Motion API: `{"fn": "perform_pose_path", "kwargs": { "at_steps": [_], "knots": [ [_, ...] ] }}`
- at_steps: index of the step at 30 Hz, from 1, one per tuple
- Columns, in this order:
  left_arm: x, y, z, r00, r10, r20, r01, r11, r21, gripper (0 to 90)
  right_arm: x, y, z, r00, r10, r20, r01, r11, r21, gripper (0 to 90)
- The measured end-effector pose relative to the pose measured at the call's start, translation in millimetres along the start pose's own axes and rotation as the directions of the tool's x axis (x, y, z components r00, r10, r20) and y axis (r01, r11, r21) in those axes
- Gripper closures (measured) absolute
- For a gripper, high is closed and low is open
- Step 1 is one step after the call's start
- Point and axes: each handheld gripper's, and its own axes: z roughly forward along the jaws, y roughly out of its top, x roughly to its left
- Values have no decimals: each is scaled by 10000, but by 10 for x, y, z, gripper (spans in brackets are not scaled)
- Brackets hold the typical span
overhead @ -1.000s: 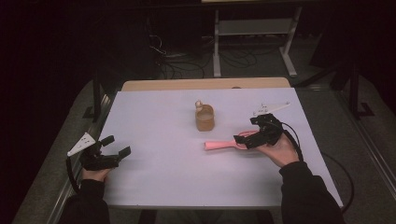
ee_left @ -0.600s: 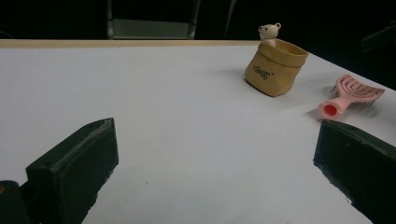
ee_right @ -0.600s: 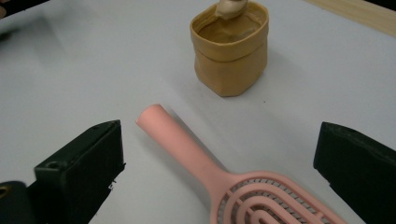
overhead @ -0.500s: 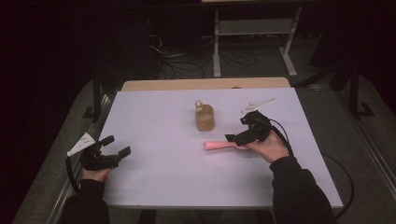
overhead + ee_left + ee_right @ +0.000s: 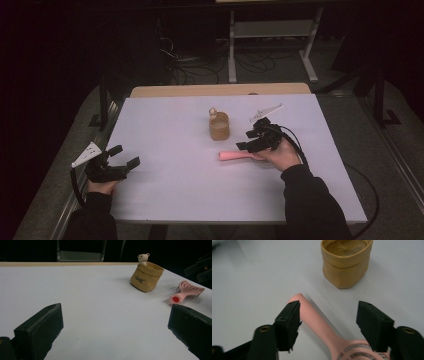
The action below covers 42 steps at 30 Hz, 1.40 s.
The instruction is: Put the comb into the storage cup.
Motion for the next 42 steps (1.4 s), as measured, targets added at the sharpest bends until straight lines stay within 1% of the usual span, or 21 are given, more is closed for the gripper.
{"fn": "perform_pose_path", "kwargs": {
  "at_steps": [7, 9, 11, 14, 19, 22, 27, 32, 36, 40, 42],
  "knots": [
    [0, 1, 0, 10000, 0, 8, 0, 10000, -14, 0, -1, 4, 99, 10000, -49, 85, 45, 9988, 491, 598],
    [-1, 1, 1, 10000, -4, 10, 4, 10000, -18, 0, -2, 6, 124, 9998, -16, 220, 4, 9985, 544, 698],
    [-1, 1, 1, 10000, -1, 12, 1, 10000, -10, 0, 5, 13, 157, 9989, 33, 473, -65, 9977, 669, 784],
    [0, 1, 2, 10000, 4, 16, -4, 10000, -8, 0, 14, 23, 212, 9983, 47, 587, -99, 9960, 885, 879],
    [0, 2, 1, 10000, -1, 21, 1, 10000, -19, 0, 20, 43, 303, 9975, 189, 682, -264, 9934, 1115, 886],
    [1, 2, 2, 10000, 4, 27, -4, 10000, -18, 0, 19, 48, 358, 9965, 379, 750, -468, 9916, 1202, 886],
    [1, 2, 3, 10000, 24, 45, -24, 10000, -9, 0, 7, 49, 431, 9944, 598, 877, -706, 9895, 1262, 887],
    [1, 3, 3, 10000, 25, 57, -25, 10000, -22, 0, -5, 53, 500, 9926, 837, 875, -948, 9867, 1319, 887],
    [2, 1, 7, 10000, 16, 59, -16, 10000, 6, 0, -1, 41, 562, 9921, 874, 896, -996, 9849, 1418, 887],
    [2, 1, 7, 10000, 28, 65, -29, 10000, 4, 0, 28, 43, 621, 9927, 953, 743, -1053, 9839, 1447, 886],
    [3, 2, 7, 10000, 43, 70, -43, 10000, 5, 0, 45, 44, 652, 9937, 888, 684, -984, 9834, 1523, 887]
  ]
}}
